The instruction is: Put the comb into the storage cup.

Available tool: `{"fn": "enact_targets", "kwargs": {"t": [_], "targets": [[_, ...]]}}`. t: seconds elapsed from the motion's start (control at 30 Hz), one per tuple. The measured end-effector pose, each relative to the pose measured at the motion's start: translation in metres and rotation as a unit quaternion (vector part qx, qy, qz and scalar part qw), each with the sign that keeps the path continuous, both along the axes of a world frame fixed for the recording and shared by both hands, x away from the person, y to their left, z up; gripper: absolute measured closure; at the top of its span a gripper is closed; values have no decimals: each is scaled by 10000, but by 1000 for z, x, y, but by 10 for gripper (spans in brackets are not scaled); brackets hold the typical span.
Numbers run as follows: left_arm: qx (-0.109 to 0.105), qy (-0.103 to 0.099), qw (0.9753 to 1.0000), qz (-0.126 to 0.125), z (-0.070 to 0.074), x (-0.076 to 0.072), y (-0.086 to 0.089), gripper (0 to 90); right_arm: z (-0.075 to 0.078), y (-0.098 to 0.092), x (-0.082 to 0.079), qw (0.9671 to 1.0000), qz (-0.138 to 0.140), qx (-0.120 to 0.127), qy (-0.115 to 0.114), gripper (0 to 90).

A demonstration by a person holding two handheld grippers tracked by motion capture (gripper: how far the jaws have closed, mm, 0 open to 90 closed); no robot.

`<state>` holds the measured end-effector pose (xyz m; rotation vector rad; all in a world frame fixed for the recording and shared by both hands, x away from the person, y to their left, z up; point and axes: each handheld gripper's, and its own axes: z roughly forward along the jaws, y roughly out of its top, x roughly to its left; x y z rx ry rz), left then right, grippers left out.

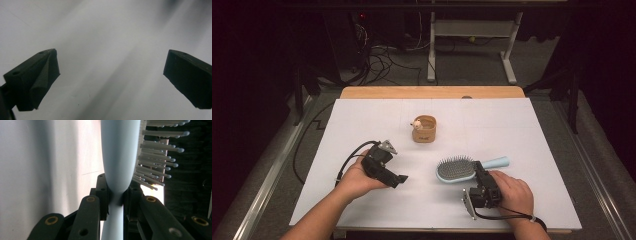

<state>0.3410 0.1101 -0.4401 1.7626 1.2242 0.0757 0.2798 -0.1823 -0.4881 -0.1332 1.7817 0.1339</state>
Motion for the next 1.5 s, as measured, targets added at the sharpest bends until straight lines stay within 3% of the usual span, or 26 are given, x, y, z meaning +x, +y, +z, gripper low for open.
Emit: {"fn": "enact_targets", "kwargs": {"t": [0.13,0.27,0.37,0.5,0.7,0.97,1.1,1.13,1.23,1.4,1.5], "targets": [[-384,-236,9989,129,0,0,6,22,1,0,0,10000,25,32,-3,779],[-906,-607,9935,339,2,-2,12,42,1,1,0,9999,7,112,21,779],[-1188,-713,9896,395,1,-3,15,33,2,1,0,9999,3,158,41,779],[-1350,-862,9862,422,-5,-6,17,8,4,0,-1,9997,10,253,69,779],[-1563,-1248,9786,486,-17,-12,21,6,5,0,-1,9990,7,427,128,779],[-1918,-1513,9681,562,-21,-17,26,6,9,0,-1,9967,-24,748,308,779],[-1897,-1606,9675,464,-21,-21,24,6,11,1,-1,9950,-19,923,383,779],[-1927,-1639,9663,473,-22,-21,25,5,11,1,-1,9944,-23,977,408,779],[-1954,-1596,9666,458,-22,-21,26,5,13,1,-2,9934,-19,1063,430,779],[-1983,-1544,9667,482,-24,-21,28,5,16,0,-1,9888,-31,1386,560,779],[-2031,-1652,9635,550,-22,-22,30,5,19,-1,-1,9848,-30,1610,657,779]]}}
